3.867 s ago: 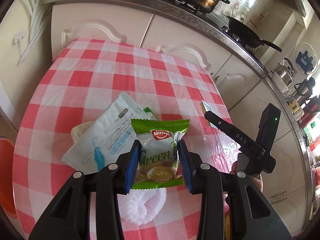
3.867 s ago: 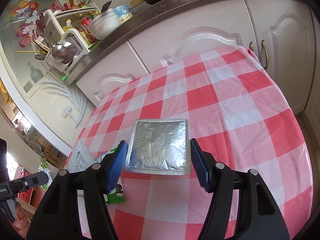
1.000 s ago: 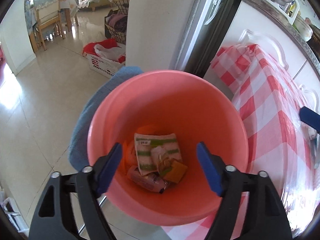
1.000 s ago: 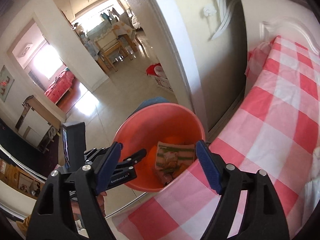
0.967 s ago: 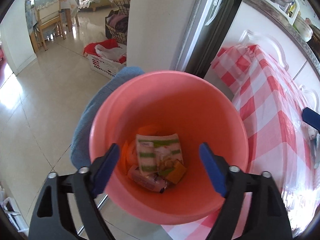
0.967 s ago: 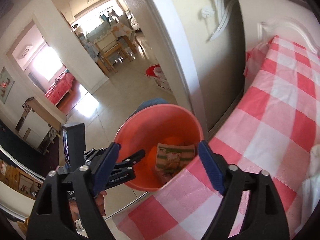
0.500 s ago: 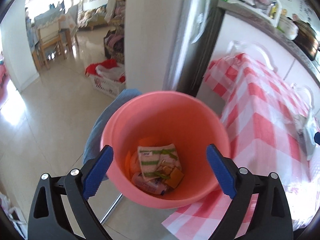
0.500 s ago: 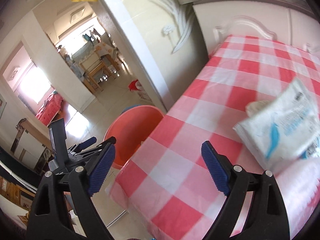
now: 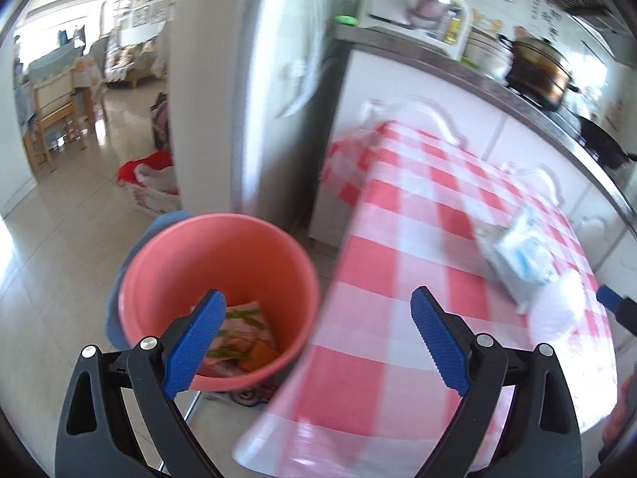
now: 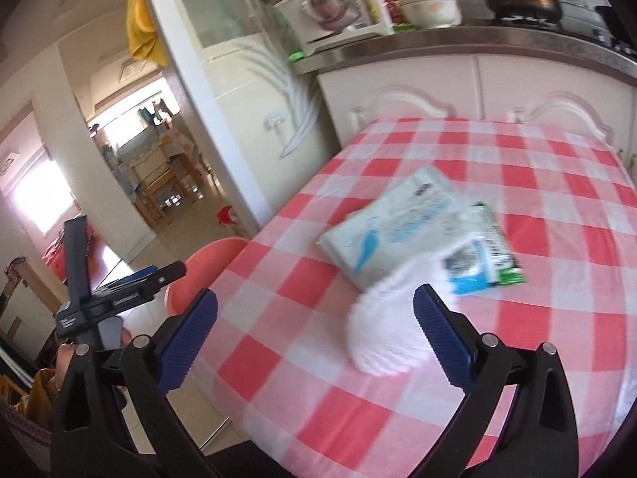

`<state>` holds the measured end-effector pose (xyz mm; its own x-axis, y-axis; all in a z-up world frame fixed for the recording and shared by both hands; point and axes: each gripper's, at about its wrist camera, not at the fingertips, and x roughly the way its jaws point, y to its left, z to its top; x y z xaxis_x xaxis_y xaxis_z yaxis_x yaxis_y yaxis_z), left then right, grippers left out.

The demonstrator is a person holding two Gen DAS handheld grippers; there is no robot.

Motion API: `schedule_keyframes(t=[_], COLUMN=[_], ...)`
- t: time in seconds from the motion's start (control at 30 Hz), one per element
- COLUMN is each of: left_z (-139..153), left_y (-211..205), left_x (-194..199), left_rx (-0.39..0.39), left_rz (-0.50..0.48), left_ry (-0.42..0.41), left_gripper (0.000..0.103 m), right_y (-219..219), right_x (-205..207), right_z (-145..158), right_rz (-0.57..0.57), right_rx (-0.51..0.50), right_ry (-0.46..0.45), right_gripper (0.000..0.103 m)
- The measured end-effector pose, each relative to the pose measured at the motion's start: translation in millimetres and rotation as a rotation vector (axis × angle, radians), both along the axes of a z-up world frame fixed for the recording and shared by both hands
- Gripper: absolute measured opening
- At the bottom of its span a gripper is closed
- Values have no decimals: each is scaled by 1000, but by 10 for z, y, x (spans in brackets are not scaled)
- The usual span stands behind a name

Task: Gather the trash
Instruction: 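Move both tools back over the wipes pack and foam net, then grasp the white foam net with the left tool while the right tool approaches the blue-green packet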

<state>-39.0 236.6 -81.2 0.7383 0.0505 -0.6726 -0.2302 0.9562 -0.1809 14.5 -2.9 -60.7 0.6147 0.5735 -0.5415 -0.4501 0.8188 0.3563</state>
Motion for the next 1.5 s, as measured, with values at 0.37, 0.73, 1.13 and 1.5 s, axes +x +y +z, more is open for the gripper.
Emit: schedule_keyframes(t=[0.37, 0.73, 1.13, 1.5], left_z=[235, 123, -128, -203], left_y=[-895, -1763, -2210, -2303], left_x=[5, 106, 335, 507], left_rx=[0, 29, 65, 58], left_rz=[-267, -466, -516, -499], left_ry=[-55, 7, 82, 101], left_gripper=[93, 93, 93, 93], right_y=[-797, -1434, -1890, -2093], right_x=[-197, -436, -544, -559], right_z=[-163, -433, -617, -668], right_rz=[-173, -285, -375, -420], right_rx=[54, 128, 167, 173], right_ry=[39, 81, 121, 122], right_gripper=[99, 99, 99, 99])
